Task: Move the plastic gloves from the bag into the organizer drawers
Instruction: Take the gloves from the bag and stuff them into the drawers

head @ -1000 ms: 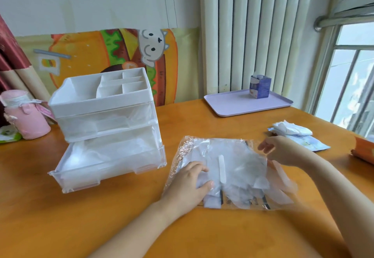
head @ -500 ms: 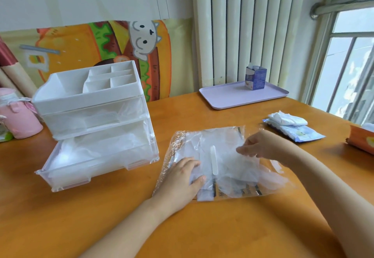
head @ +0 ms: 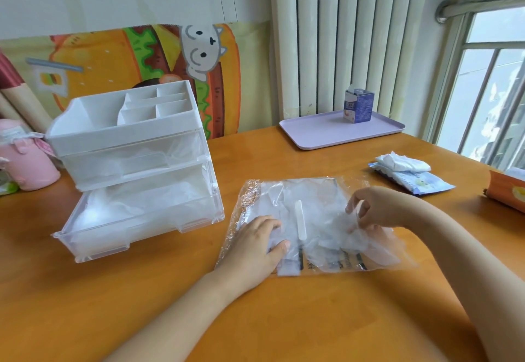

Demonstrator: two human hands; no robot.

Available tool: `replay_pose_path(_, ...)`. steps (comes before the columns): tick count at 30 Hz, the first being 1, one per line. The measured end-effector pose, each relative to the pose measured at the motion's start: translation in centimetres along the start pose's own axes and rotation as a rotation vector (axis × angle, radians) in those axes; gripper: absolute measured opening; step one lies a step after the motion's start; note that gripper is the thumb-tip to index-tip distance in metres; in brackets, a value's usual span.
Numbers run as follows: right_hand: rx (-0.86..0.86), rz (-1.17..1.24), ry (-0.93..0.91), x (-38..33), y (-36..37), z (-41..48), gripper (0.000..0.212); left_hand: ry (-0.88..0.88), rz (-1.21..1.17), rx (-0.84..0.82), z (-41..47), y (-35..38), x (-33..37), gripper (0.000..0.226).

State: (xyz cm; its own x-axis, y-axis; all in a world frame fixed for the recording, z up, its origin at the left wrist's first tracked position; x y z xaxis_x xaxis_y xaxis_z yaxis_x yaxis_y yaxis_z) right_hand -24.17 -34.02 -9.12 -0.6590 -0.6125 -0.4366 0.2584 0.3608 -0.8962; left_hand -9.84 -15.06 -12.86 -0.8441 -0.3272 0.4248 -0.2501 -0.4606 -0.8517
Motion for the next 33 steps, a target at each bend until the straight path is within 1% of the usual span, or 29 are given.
replay_pose_path(2, 0.054, -0.014, -0.027, 0.0, -0.4, 0.2, 0.02, -0.004, 0.001, -0.003, 0.0, 0.0, 0.1, 0.047)
replay_pose_path(3, 0.128, -0.008, -0.028, 0.2, -1.0, 0.4, 0.017, -0.005, 0.001, -0.006, 0.0, 0.0, 0.1, 0.047)
replay_pose_path(4, 0.247, 0.013, -0.02, 0.5, -1.8, 0.6, 0.016, -0.004, 0.002, -0.006, 0.0, 0.0, 0.1, 0.047)
replay_pose_path(5, 0.403, 0.06, -0.007, 0.9, -2.7, 0.7, 0.016, -0.003, 0.002, -0.007, 0.0, -0.1, 0.1, 0.047)
replay_pose_path(6, 0.563, 0.139, -0.004, 1.1, -3.7, 0.5, 0.017, -0.005, 0.0, -0.011, 0.0, 0.0, 0.1, 0.048)
replay_pose_path(7, 0.685, 0.262, -0.017, 1.2, -4.5, 0.3, 0.019, -0.007, -0.008, -0.014, 0.0, 0.0, 0.1, 0.047)
replay_pose_path(8, 0.731, 0.441, -0.051, 1.0, -5.0, -0.1, 0.02, -0.016, -0.03, -0.012, 0.0, 0.0, 0.0, 0.047)
replay_pose_path(9, 0.691, 0.669, -0.102, 0.5, -5.4, -0.4, 0.022, -0.035, -0.074, -0.005, 0.2, -0.1, -0.1, 0.045)
replay_pose_path(10, 0.579, 0.907, -0.159, -0.5, -5.5, -0.9, 0.023, -0.076, -0.153, 0.004, 0.4, -0.3, -0.1, 0.044)
replay_pose_path(11, 0.422, 1.128, -0.214, -1.7, -5.4, -1.5, 0.025, -0.134, -0.288, 0.011, 0.6, -0.6, -0.1, 0.043)
replay_pose_path(12, 0.256, 1.299, -0.258, -2.8, -5.1, -2.1, 0.027, -0.204, -0.471, -0.001, 0.7, -1.0, 0.0, 0.045)
replay_pose_path(13, 0.11, 1.415, -0.297, -3.8, -4.9, -2.7, 0.029, -0.264, -0.667, -0.032, 0.8, -1.4, 0.3, 0.054)
replay_pose_path(14, 0.001, 1.471, -0.348, -4.7, -4.8, -3.3, 0.031, -0.297, -0.83, -0.065, 0.8, -1.7, 0.6, 0.07)
replay_pose_path(15, -0.076, 1.488, -0.406, -5.4, -4.6, -3.9, 0.033, -0.307, -0.94, -0.094, 0.8, -2.0, 0.9, 0.09)
replay_pose_path(16, -0.134, 1.484, -0.476, -6.1, -4.4, -4.5, 0.034, -0.294, -0.999, -0.128, 0.8, -2.2, 1.1, 0.105)
replay_pose_path(18, -0.243, 1.503, -0.553, -6.7, -3.8, -5.0, 0.037, -0.228, -1.055, -0.215, 0.6, -2.5, 1.8, 0.12)
replay_pose_path(21, -0.533, 1.65, -0.599, -8.1, -3.0, -5.5, 0.039, -0.182, -1.068, -0.335, 0.0, -2.3, 3.0, 0.13)
replay_pose_path(23, -0.605, 1.74, -0.621, -8.8, -2.8, -5.5, 0.043, -0.156, -1.092, -0.402, -0.3, -2.0, 4.3, 0.125)
replay_pose_path(25, -0.624, 1.82, -0.581, -9.2, -2.9, -5.6, 0.045, -0.036, -1.081, -0.457, -0.7, -1.8, 6.0, 0.108)
replay_pose_path(26, -0.625, 1.845, -0.561, -9.3, -3.0, -5.7, 0.045, 0.004, -1.059, -0.447, -0.9, -1.6, 6.8, 0.096)
replay_pose_path(27, -0.614, 1.856, -0.55, -9.3, -3.1, -5.7, 0.045, -0.004, -1.037, -0.413, -1.1, -1.6, 7.3, 0.086)
replay_pose_path(28, -0.607, 1.863, -0.535, -9.1, -3.1, -5.7, 0.044, -0.054, -1.032, -0.364, -1.0, -1.5, 7.3, 0.076)
replay_pose_path(30, -0.472, 1.891, -0.466, -8.0, -3.2, -4.8, 0.044, -0.147, -1.057, -0.262, -0.6, -1.5, 6.7, 0.05)
replay_pose_path(31, -0.453, 1.898, -0.466, -7.8, -3.3, -4.6, 0.043, -0.183, -1.086, -0.211, -0.2, -1.7, 6.0, 0.036)
replay_pose_path(32, -0.478, 1.898, -0.498, -8.0, -3.3, -4.4, 0.042, -0.215, -1.126, -0.169, 0.2, -2.2, 5.3, 0.027)
replay_pose_path(33, -0.436, 1.883, -0.501, -7.9, -3.3, -4.0, 0.041, -0.238, -1.171, -0.139, 0.6, -2.9, 4.7, 0.022)
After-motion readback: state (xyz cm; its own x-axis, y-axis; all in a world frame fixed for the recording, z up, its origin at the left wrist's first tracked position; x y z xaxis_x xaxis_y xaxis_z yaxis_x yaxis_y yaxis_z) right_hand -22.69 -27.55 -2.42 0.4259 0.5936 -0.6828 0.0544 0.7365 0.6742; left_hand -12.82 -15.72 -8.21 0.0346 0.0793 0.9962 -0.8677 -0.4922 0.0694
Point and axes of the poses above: each hand's wrist, its own z-axis towards the middle knuckle, its own y-axis out of the palm, x = y × z, the point moved 5 cm from there along z, towards the middle knuckle, and after that the axes turned 11 degrees about x, right-handed, at the moved point
